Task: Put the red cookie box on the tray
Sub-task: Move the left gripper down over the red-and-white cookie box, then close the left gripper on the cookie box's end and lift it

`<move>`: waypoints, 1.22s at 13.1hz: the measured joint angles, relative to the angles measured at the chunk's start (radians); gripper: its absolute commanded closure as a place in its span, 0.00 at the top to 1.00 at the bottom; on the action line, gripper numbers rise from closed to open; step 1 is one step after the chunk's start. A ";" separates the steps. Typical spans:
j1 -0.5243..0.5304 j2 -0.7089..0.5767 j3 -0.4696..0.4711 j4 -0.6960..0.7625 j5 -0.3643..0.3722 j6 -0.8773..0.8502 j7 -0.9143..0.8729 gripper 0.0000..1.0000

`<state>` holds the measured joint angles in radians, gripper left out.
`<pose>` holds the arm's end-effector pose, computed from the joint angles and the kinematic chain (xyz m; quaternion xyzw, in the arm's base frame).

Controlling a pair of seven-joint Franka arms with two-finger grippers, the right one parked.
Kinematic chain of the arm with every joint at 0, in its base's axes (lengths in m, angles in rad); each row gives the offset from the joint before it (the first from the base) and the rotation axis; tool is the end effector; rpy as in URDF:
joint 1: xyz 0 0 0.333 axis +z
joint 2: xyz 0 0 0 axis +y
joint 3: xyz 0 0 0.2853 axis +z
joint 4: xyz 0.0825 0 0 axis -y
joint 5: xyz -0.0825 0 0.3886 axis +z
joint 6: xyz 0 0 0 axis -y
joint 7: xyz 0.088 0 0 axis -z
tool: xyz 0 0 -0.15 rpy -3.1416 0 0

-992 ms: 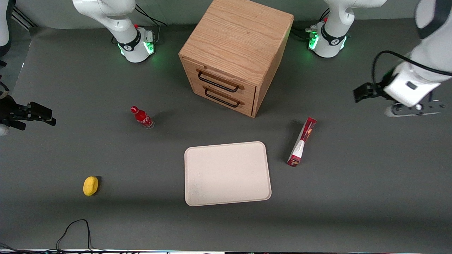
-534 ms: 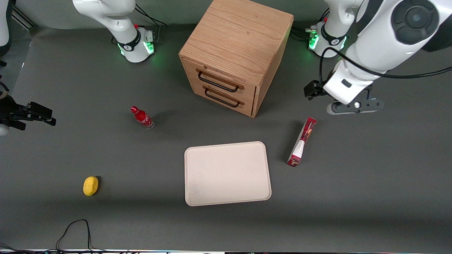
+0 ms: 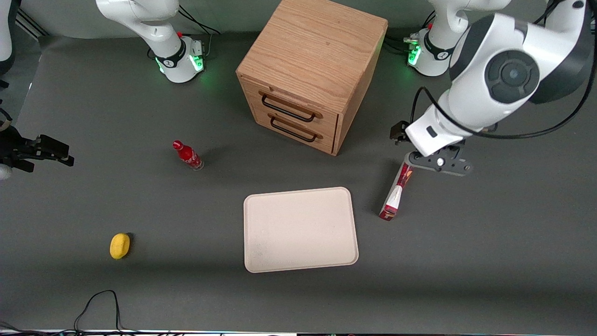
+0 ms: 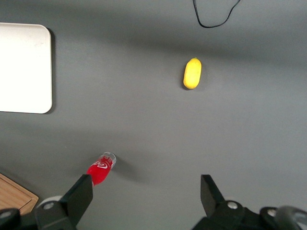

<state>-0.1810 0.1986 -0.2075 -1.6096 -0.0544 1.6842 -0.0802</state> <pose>0.5573 -0.2295 0.4284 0.9861 -0.1477 -0.0692 0.0320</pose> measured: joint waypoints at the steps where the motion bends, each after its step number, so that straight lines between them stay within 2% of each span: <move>1: 0.020 0.003 0.002 -0.067 0.000 0.082 0.082 1.00; 3: 0.064 0.010 0.005 -0.221 0.000 0.285 0.214 1.00; 6: 0.077 0.043 0.004 -0.401 0.000 0.529 0.273 1.00; 12: 0.063 0.177 -0.006 -0.485 0.002 0.769 0.297 0.97; 13: 0.063 0.191 -0.006 -0.485 0.002 0.782 0.305 0.90; 14: 0.063 0.197 -0.006 -0.484 0.002 0.787 0.310 0.36; 15: 0.063 0.198 -0.006 -0.484 0.002 0.787 0.312 0.00; 16: 0.063 0.197 -0.006 -0.483 0.002 0.787 0.312 0.00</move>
<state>-0.1178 0.3961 -0.2135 -2.0931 -0.0525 2.4715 0.2320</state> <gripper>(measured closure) 0.097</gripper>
